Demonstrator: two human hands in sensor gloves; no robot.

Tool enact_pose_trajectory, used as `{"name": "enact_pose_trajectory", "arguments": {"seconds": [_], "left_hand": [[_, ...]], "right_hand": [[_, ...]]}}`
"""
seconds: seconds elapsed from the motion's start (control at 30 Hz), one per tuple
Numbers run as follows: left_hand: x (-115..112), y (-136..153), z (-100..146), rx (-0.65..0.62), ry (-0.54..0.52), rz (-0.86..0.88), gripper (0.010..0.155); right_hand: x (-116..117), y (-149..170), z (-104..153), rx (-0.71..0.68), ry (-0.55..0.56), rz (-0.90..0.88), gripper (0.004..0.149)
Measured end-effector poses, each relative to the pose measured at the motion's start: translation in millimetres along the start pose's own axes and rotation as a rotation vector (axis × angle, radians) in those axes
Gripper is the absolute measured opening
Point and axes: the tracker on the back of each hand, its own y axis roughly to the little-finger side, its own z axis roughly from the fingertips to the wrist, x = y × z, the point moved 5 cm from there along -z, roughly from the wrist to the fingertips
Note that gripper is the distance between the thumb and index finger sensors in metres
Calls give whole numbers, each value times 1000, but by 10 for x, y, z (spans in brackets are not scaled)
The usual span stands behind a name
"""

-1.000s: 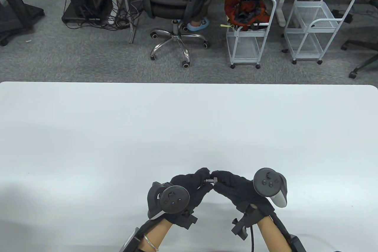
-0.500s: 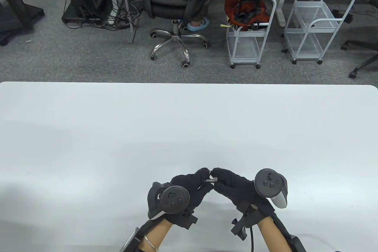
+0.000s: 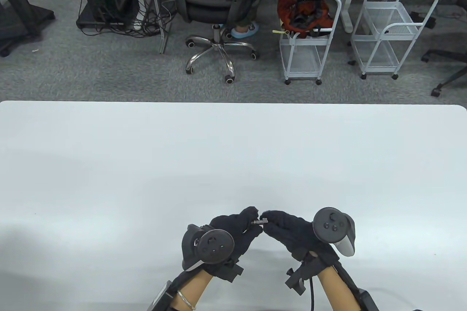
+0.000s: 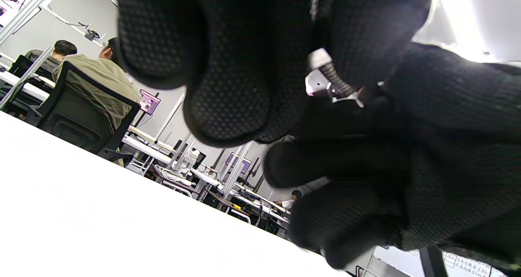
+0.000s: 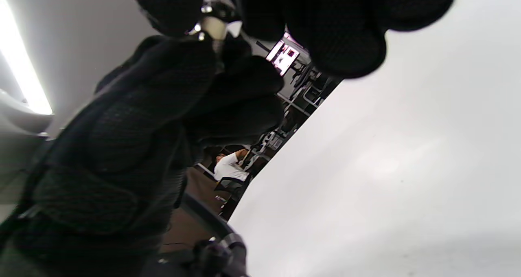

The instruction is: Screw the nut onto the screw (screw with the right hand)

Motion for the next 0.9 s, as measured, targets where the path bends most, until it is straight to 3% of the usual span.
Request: {"name": "enact_pose_trajectory", "arguments": {"seconds": [0.07, 0.2, 0.33, 0.5, 0.57, 0.63, 0.73, 0.8, 0.9], "left_hand": [[-8, -7, 1, -1, 5, 4, 48], [-38, -59, -1, -24, 20, -3, 48], [-9, -88, 4, -41, 5, -43, 48], [-15, -84, 2, -37, 7, -30, 48], [-18, -68, -2, -31, 7, -24, 48], [-25, -63, -3, -28, 11, -16, 48], [-38, -79, -8, -31, 18, 7, 49], [-53, -83, -8, -34, 23, 7, 48], [-53, -83, -8, -32, 19, 0, 48]], "right_hand": [[4, -6, -17, -4, -17, 3, 55], [-83, 26, 6, 29, 55, 46, 51], [-38, 2, 0, 26, -32, -2, 53], [-78, -10, 13, 26, 68, 76, 48], [-34, -25, 17, 13, 13, 44, 59], [-7, -44, 4, -3, -35, 24, 57], [-80, -26, 29, 25, 79, 67, 52], [-99, -23, 49, 41, 92, 85, 51], [-41, -58, 39, 5, -25, 57, 58]]}}
